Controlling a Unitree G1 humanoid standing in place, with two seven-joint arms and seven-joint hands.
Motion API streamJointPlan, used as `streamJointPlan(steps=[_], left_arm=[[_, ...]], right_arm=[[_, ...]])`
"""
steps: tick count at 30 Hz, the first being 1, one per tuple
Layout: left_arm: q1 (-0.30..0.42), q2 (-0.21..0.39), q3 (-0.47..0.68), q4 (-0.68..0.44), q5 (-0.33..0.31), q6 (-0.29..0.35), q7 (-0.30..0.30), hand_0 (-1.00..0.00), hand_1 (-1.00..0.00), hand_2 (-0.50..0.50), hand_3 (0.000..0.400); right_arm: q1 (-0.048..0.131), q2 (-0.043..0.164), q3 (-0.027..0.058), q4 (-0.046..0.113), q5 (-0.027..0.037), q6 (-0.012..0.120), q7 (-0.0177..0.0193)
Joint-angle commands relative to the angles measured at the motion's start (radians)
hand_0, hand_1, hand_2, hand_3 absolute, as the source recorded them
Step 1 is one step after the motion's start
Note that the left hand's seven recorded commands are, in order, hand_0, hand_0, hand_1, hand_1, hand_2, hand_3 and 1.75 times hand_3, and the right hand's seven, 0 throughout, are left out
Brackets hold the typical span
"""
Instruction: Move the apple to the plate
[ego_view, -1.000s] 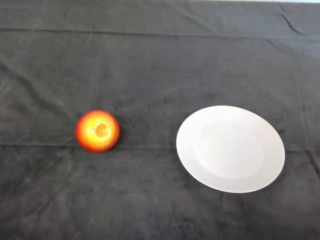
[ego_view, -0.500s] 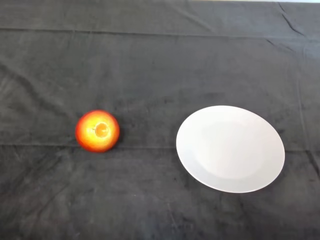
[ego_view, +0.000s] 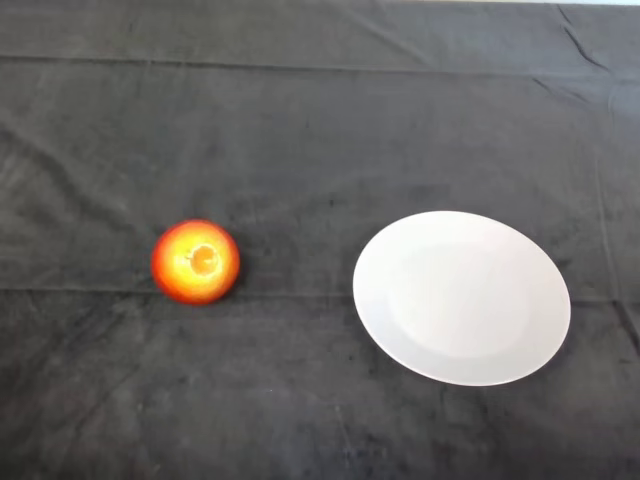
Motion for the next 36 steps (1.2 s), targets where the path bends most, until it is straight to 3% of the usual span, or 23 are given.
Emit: streamJointPlan(steps=[1,36], left_arm=[[-0.034,-0.013,-0.023,-0.041,0.020,-0.022,-0.010,0.00,0.00,0.00,0.000],[-0.091,-0.193,-0.188,-0.068,0.170,-0.104,-0.111,0.00,0.00,0.00,0.000]], right_arm=[[0.000,-0.015,-0.0146,-0.005,-0.0004,-0.002,-0.0053],[0.001,-0.013,-0.0138,-0.009,-0.0001,-0.001,-0.0074]])
